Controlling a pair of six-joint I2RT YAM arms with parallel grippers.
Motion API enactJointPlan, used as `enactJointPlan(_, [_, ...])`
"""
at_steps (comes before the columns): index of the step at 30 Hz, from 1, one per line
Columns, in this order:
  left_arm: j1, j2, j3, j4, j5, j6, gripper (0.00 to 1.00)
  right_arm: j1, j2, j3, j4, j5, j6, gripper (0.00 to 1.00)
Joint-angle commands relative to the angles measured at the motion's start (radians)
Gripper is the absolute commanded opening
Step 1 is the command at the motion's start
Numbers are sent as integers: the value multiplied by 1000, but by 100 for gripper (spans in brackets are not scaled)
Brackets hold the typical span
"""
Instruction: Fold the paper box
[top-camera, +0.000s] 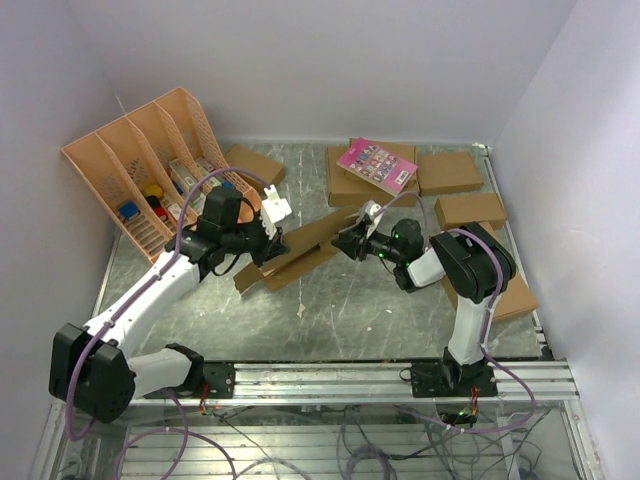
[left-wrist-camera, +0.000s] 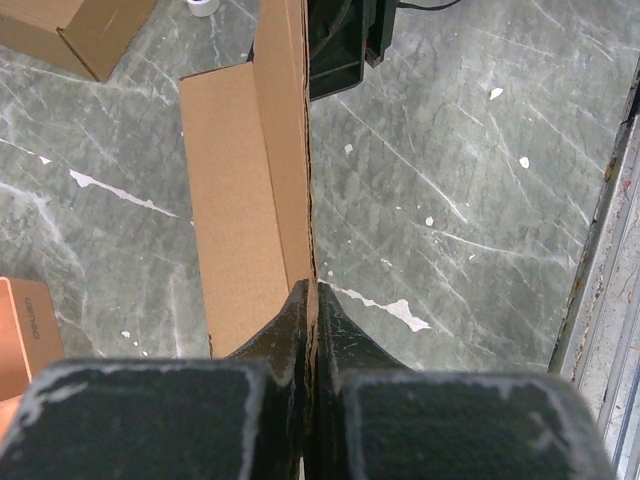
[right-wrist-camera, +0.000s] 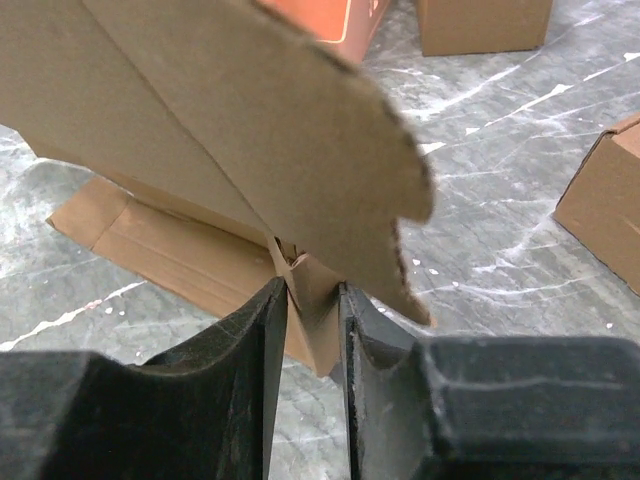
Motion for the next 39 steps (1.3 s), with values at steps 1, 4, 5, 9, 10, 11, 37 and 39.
enactJointPlan(1, [10, 10, 12, 13, 78, -12, 7, 10, 29, 32, 41, 9, 28, 30])
enactJointPlan(4, [16, 14, 11, 18, 87, -16, 7, 10, 36, 37, 52, 12, 47, 31])
enactJointPlan(5, [20, 16, 12, 20, 90, -18, 7, 10, 34, 37, 53, 13, 48, 30])
enactJointPlan(9, [40, 13, 14, 45, 73, -56, 7, 11, -7, 35, 8, 23, 11, 15])
enactJointPlan(10, [50, 8, 12, 62, 64, -76, 7, 10, -29, 40, -28, 28, -6, 10])
enactJointPlan(11, [60, 4, 10, 78, 61, -100, 7, 10, -58, 45, -77, 29, -22, 7])
enactJointPlan(37, [63, -109, -238, 417, -165, -888, 76, 12, -224, 594, -2050, 192, -568, 0])
enactJointPlan(39, [62, -87, -239, 422, -158, -919, 77, 12, -224, 595, -2062, 211, -573, 0])
